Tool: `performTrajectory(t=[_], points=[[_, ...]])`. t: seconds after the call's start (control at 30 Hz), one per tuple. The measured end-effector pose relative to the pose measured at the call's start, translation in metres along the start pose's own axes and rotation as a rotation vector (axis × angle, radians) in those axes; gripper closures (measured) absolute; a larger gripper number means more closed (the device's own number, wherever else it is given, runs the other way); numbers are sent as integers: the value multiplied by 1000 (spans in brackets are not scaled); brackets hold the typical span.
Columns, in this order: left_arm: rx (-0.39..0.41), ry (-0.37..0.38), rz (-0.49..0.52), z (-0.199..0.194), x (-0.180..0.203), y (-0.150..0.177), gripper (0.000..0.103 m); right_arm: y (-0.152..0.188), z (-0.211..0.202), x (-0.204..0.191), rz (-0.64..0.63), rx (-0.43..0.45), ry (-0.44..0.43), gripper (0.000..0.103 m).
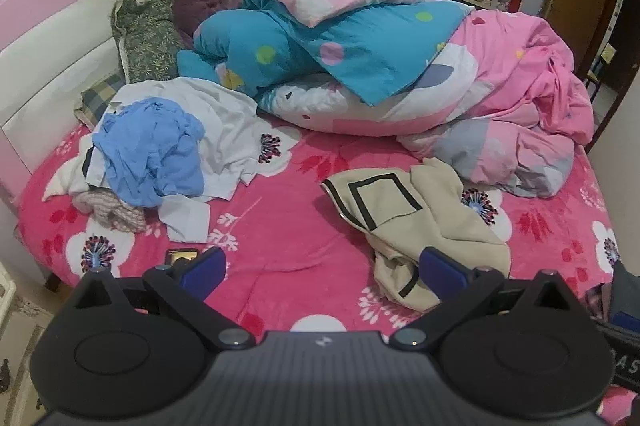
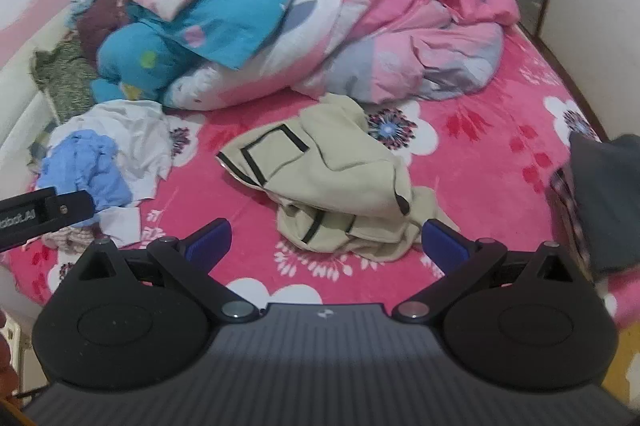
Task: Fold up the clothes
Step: 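Move both tools toward the crumpled beige jacket on the bed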
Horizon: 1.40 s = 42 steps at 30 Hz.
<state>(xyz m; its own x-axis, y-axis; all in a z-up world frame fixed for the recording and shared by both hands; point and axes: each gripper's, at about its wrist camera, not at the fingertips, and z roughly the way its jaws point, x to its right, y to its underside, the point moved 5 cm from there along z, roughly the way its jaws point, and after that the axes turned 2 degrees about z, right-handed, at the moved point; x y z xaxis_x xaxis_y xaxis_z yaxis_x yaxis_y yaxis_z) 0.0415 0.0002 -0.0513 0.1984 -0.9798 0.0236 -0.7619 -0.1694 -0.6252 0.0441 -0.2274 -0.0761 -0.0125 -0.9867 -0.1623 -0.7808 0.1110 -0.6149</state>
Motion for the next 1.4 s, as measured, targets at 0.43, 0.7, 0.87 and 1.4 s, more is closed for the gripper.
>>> performTrajectory(t=[0.43,0.7,0.87,1.4], points=[[5,14,5,-1,3,6,0,16,7,26,66,-129,77,1],[-11,33,0,0,4,9,0,22,7,24,56,-110,31,2],[-18,38,-16,0,3,9,0,23,7,29,81,-102,31,3],[-43,33,16,3,8,13,0,26,4,38,112,-91,42,4]])
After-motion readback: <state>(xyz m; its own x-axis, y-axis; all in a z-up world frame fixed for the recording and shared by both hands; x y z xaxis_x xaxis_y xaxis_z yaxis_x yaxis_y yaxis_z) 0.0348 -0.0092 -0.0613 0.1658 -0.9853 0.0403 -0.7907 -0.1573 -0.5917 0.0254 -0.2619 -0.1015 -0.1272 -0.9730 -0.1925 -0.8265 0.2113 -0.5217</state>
